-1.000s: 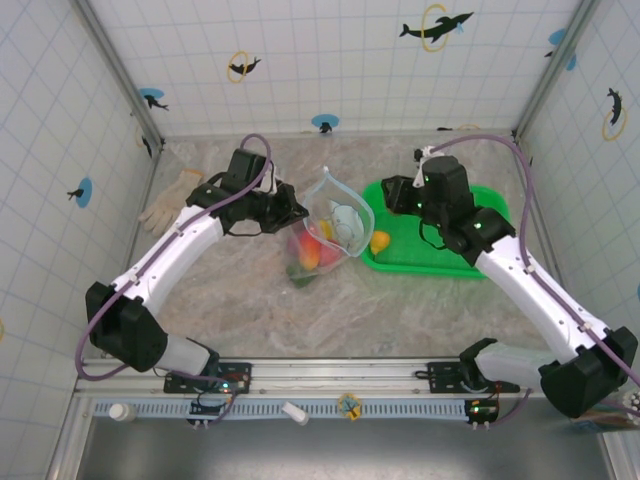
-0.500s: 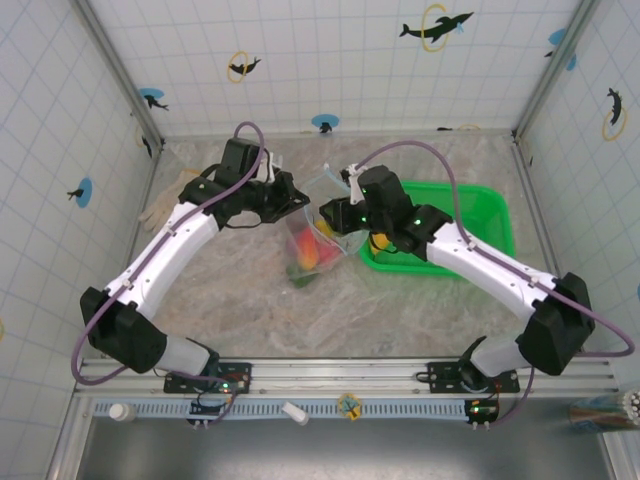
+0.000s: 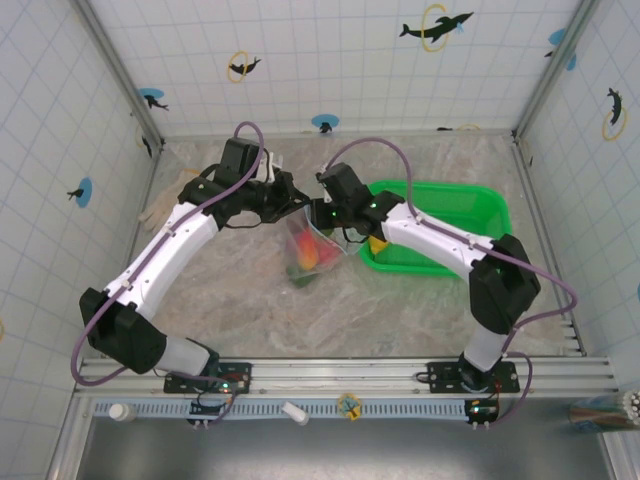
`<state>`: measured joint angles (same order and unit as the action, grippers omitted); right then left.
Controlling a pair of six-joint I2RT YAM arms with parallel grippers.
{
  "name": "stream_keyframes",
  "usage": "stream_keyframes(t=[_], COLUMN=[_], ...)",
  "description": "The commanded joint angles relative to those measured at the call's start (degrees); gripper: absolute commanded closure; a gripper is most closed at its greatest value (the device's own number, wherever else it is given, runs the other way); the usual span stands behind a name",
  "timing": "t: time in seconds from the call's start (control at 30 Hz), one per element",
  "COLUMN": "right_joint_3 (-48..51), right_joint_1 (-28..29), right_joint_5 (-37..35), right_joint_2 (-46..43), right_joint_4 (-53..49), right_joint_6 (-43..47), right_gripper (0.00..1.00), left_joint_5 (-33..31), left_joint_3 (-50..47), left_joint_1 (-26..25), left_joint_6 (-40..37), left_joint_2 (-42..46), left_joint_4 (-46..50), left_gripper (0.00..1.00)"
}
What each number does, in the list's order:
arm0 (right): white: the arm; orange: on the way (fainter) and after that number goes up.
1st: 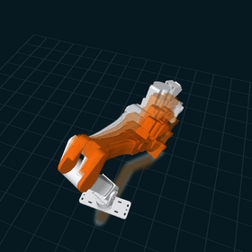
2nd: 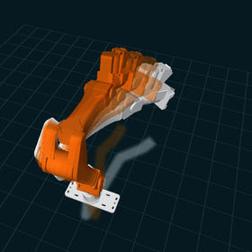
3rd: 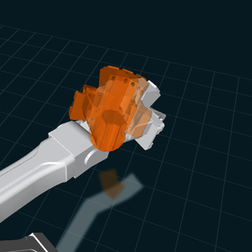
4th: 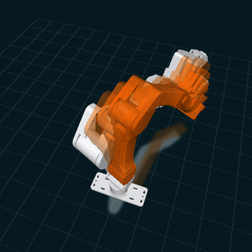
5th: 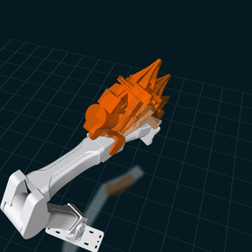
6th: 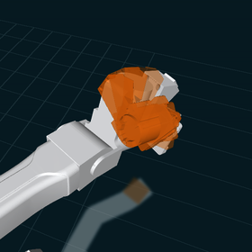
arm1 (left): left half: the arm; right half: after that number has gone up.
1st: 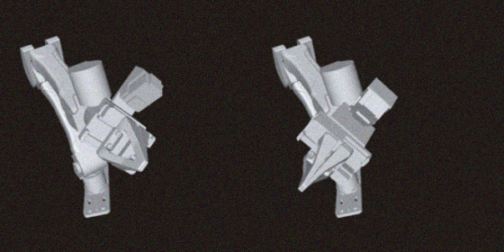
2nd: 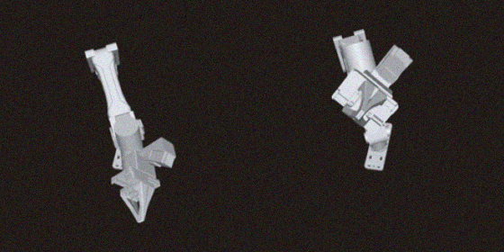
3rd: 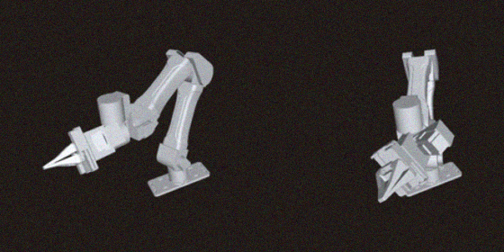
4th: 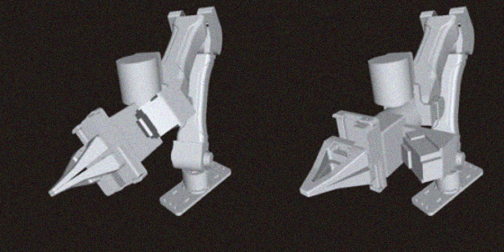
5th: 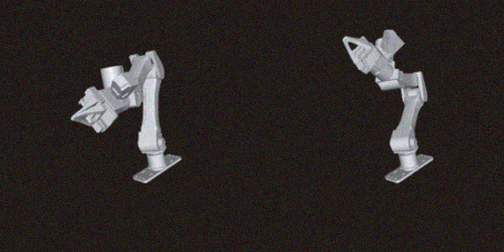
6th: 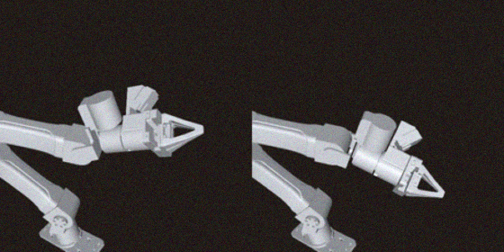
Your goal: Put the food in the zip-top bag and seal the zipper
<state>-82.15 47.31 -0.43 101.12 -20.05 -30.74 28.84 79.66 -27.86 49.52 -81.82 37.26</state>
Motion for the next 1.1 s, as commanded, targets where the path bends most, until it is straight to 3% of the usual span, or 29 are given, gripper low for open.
stream_keyframes(t=[0.0, 0.2, 0.27, 0.43, 0.6, 0.77, 0.9, 1.07], right_joint_3=[-4.45, -6.03, -6.24, -6.27, -5.16, -3.34, -1.81, 1.34], right_joint_1=[0.24, 0.21, 0.16, 0.1, -0.45, -1.27, -1.43, -2.12], right_joint_5=[-1.66, -0.59, -0.45, 0.12, 0.47, 0.97, 0.36, -0.08], right_joint_2=[2.69, 5.29, 5.4, 4.11, 0.6, -3.85, -6.88, -13.49], right_joint_4=[-2.3, -2.89, -3.14, -3.06, -1.39, 0.09, -0.81, -0.68], right_joint_6=[-1.41, -1.9, -2.39, -1.9, -1.51, -1.69, -1.06, 1.89], right_gripper=[0.5, 0.39, 0.31, 0.28, 0.36, 0.56, 0.66, 0.67], left_joint_5=[0.83, 0.25, 0.25, -0.01, -0.45, -1.86, -1.9, -2.51], left_joint_3=[1.6, 0.15, 0.39, 0.87, 0.92, 1.54, 1.98, 2.09], left_joint_1=[-0.02, 0.43, 0.43, 0.57, 0.95, 1.22, 1.31, 1.31], left_joint_6=[-0.73, -0.53, -0.39, -0.56, -0.73, -1.85, -2.17, -2.73], left_joint_2=[1.48, 1.93, 1.76, 1.45, 1.4, 0.97, 0.7, 0.65], left_joint_4=[1.15, 0.05, -0.34, -0.21, 0.0, 1.36, 1.85, 2.97], left_gripper=[1.0, 1.0, 1.0, 1.0, 1.0, 1.0, 1.0, 1.0])
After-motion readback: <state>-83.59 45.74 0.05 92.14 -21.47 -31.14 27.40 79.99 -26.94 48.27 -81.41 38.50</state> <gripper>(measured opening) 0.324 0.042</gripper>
